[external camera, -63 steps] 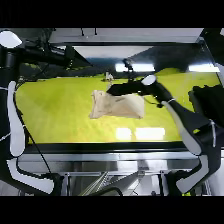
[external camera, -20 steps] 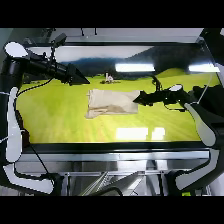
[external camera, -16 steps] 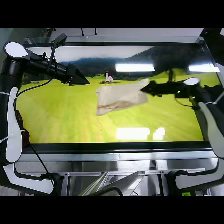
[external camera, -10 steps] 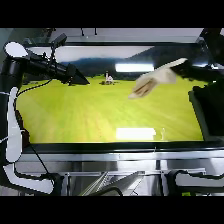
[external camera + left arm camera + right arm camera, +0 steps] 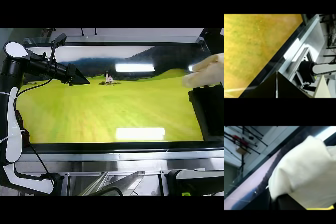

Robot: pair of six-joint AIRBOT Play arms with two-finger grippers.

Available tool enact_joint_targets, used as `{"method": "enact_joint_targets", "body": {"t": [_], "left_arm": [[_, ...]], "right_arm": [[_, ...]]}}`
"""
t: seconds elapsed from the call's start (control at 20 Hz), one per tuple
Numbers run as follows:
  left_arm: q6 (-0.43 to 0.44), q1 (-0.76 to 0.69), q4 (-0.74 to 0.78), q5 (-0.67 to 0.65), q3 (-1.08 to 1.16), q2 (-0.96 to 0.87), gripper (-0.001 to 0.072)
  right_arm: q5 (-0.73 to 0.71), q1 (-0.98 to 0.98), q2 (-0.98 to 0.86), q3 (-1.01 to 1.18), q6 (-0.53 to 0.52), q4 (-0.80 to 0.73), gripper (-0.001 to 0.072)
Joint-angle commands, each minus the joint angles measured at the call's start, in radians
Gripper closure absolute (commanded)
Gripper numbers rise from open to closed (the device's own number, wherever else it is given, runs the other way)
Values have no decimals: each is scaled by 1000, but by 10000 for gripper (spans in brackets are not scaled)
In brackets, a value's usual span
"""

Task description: Fold the shirts.

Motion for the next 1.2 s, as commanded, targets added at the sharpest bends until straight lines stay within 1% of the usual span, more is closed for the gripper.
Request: {"method": "enact_joint_targets", "body": {"t": [0.0,0.15,0.2,0.45,0.5,0.65,0.8,0.95,1.0,1.05,1.1,1.15], "left_arm": [[10,0,0,0,0,-1,695],[14,0,0,-11,-1,-1,695],[14,0,0,-10,-1,-1,695],[14,0,0,-10,-15,-1,695],[15,0,-1,-11,-34,-1,695],[34,0,-2,-10,-120,-1,695],[45,0,-1,-10,-196,-1,695],[59,0,-2,-11,-229,0,695],[59,0,-1,-12,-233,-1,695],[59,0,0,-12,-233,-1,695],[59,0,-3,-12,-232,0,695],[59,0,-3,-12,-232,0,695]], "right_arm": [[240,-175,-11,65,99,-100,696],[371,-248,-8,65,111,-102,696],[401,-260,-8,65,140,-119,696],[550,-264,-4,45,296,-387,696],[570,-264,-5,29,323,-432,696],[604,-264,-6,-51,337,-517,696],[615,-264,-10,-141,364,-550,695],[616,-264,-24,-207,351,-554,692],[620,-264,-27,-222,340,-556,560],[618,-264,-33,-224,340,-565,301],[618,-264,-35,-224,340,-581,181],[613,-264,-35,-224,340,-603,182]]}}
